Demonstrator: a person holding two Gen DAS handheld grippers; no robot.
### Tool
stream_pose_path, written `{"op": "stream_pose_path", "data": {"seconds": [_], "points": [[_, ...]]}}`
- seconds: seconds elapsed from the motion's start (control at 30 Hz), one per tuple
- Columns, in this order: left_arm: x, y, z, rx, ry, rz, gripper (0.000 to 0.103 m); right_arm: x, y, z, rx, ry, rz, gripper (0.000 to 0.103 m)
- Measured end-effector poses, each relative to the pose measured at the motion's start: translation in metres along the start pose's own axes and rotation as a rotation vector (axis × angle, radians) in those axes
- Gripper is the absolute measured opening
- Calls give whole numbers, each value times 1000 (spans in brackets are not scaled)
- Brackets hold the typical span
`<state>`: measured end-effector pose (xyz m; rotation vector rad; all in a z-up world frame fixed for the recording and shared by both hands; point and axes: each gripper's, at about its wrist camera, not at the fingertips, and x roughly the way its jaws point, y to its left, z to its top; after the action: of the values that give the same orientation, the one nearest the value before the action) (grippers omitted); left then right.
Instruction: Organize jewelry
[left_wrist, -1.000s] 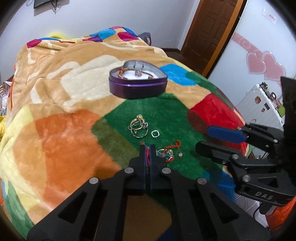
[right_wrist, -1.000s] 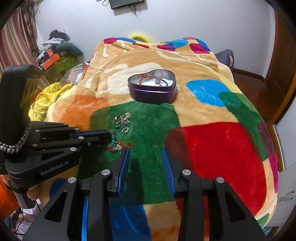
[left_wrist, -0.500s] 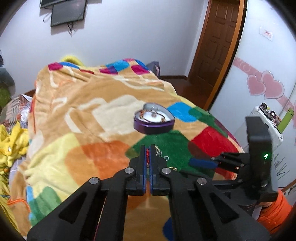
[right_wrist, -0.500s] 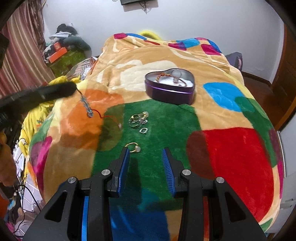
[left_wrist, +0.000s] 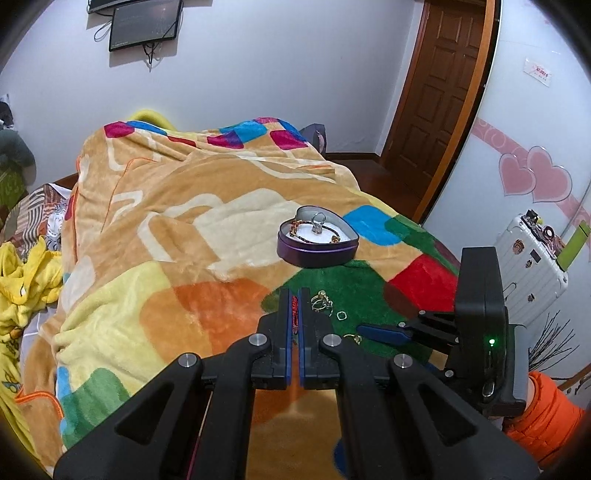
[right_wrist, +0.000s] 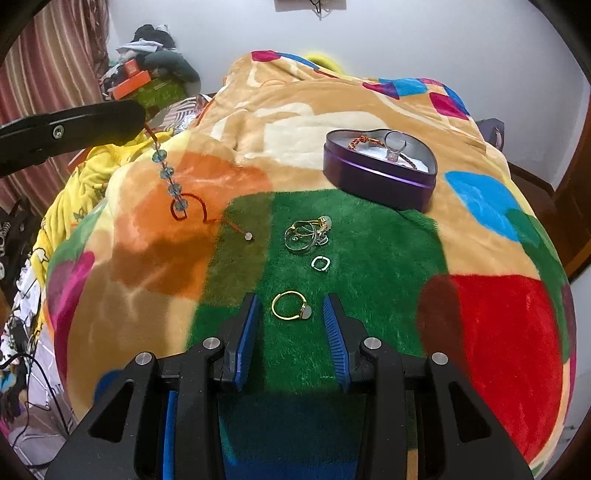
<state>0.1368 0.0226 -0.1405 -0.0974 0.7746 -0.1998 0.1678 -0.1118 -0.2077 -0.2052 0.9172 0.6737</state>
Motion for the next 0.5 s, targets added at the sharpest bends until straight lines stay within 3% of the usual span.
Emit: {"op": "stream_pose_path", "data": {"seconds": [0.1,0.5], "points": [[1,-2,1,4,-1,0,1,-1,0,0,-6,-4,-3,19],[0,-14,22,28,-38,-12,1,-21,-10,12,10,-71,-18,19]]}}
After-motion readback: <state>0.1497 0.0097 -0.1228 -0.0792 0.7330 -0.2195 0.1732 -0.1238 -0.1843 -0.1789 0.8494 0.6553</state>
